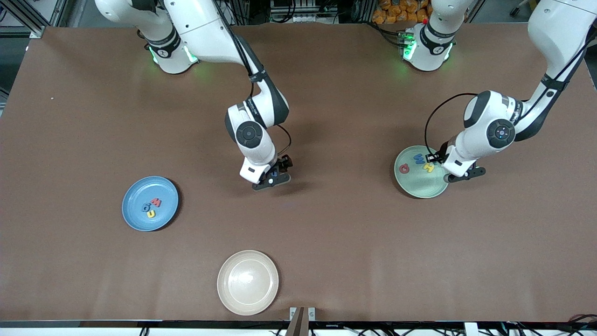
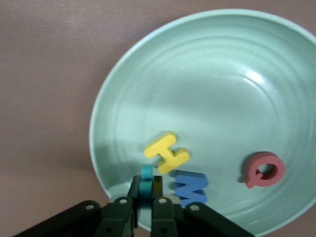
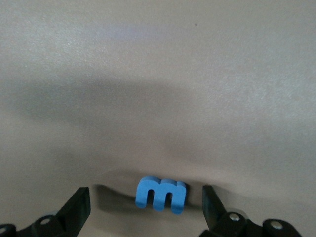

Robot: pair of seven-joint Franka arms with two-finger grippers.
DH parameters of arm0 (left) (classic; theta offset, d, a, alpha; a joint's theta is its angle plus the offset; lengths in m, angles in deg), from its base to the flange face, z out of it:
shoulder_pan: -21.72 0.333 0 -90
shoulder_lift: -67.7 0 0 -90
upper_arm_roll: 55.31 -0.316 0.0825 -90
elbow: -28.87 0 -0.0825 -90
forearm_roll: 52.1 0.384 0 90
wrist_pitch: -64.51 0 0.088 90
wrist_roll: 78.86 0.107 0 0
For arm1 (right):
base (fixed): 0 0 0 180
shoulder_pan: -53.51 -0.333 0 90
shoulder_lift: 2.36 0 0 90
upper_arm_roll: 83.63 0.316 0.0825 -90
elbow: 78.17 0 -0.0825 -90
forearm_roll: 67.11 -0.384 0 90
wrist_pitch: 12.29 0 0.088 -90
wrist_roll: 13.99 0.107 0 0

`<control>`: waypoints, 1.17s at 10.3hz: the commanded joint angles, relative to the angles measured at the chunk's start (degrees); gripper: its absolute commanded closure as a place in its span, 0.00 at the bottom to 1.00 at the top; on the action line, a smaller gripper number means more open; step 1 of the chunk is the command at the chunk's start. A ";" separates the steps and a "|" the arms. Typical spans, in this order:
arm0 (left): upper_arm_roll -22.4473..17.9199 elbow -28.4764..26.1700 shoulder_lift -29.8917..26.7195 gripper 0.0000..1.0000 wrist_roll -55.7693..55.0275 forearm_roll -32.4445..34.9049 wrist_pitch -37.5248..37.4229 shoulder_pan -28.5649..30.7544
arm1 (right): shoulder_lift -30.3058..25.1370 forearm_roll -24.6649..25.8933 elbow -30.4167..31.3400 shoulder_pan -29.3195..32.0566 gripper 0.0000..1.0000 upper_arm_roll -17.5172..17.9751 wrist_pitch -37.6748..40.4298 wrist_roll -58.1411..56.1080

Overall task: Sort upper and lower case letters into plates
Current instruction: 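Release the k on the green plate while the right gripper grasps m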

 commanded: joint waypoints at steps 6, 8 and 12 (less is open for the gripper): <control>0.59 -0.78 -1.37 0.00 0.48 1.06 0.60 0.53 | -0.09 -0.48 0.29 -0.43 0.00 -0.84 -0.31 6.85; 0.85 0.18 -1.89 0.00 0.48 1.06 0.42 0.53 | 0.00 0.39 0.38 -0.70 0.00 -1.10 -0.48 7.22; 7.68 13.41 -2.25 0.00 -0.31 0.97 -18.58 0.53 | -0.09 2.33 0.90 -0.96 0.00 -1.80 -0.57 7.31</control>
